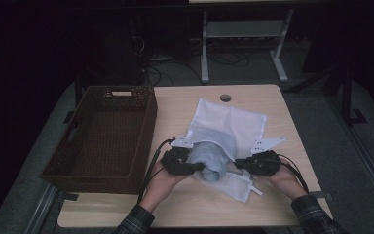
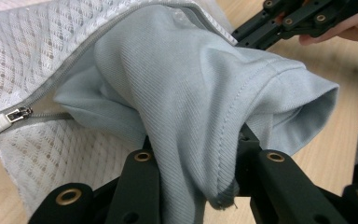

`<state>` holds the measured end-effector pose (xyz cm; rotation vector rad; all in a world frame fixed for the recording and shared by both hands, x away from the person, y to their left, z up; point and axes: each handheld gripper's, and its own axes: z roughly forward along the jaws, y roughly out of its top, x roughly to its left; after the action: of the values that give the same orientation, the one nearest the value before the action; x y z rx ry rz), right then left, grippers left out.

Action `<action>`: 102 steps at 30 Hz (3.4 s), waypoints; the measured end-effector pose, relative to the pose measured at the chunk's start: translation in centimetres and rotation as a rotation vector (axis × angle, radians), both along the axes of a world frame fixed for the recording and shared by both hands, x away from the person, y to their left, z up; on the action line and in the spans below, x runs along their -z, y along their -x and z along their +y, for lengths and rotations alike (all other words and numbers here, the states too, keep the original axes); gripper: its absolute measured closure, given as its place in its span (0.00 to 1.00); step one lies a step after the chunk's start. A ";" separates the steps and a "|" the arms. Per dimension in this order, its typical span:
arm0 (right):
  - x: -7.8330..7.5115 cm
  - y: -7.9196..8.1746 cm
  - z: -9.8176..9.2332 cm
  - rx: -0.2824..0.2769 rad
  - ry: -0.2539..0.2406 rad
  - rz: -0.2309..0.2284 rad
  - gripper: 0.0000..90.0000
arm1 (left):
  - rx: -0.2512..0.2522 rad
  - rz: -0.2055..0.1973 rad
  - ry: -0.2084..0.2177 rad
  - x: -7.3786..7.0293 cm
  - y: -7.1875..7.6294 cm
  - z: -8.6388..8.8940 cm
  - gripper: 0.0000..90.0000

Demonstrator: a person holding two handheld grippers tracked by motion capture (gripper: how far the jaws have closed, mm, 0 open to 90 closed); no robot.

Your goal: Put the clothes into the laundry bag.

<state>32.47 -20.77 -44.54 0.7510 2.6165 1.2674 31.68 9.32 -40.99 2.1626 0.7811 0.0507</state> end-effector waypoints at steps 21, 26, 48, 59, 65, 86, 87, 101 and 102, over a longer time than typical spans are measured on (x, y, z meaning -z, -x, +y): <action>-1.5 0.4 0.8 -0.042 -0.068 -0.019 0.96 | -0.036 -0.091 -0.115 2.1 0.6 -3.4 0.79; -1.6 0.4 0.8 -0.044 -0.070 -0.011 0.96 | -0.042 -0.110 -0.135 2.4 0.5 -4.1 0.79; -2.8 0.9 0.9 -0.068 -0.140 -0.021 0.96 | -0.082 -0.148 -0.168 3.7 -0.4 -6.3 0.78; -2.4 0.8 0.3 -0.059 -0.136 -0.017 0.96 | -0.020 -0.094 -0.118 2.1 0.0 -3.9 0.41; -2.4 0.7 0.1 -0.055 -0.137 -0.020 0.96 | -0.014 -0.061 -0.070 0.3 0.2 -1.2 0.33; -1.8 1.8 -1.4 0.000 -0.106 -0.014 0.96 | -0.254 -0.045 -0.156 4.3 -5.5 1.7 0.44; -1.8 1.9 -1.6 0.004 -0.107 -0.015 0.96 | -0.264 -0.046 -0.152 4.5 -5.8 1.7 0.44; -1.5 2.1 -1.9 0.015 -0.102 -0.010 0.96 | -0.222 -0.019 -0.136 4.7 -5.9 1.8 0.99; -1.6 2.0 -1.9 0.013 -0.103 -0.010 0.96 | -0.218 -0.017 -0.141 4.5 -5.6 1.9 0.99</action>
<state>30.45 -22.66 -42.98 0.7749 2.5504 1.4082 37.31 11.20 -45.54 2.1962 1.0279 0.2425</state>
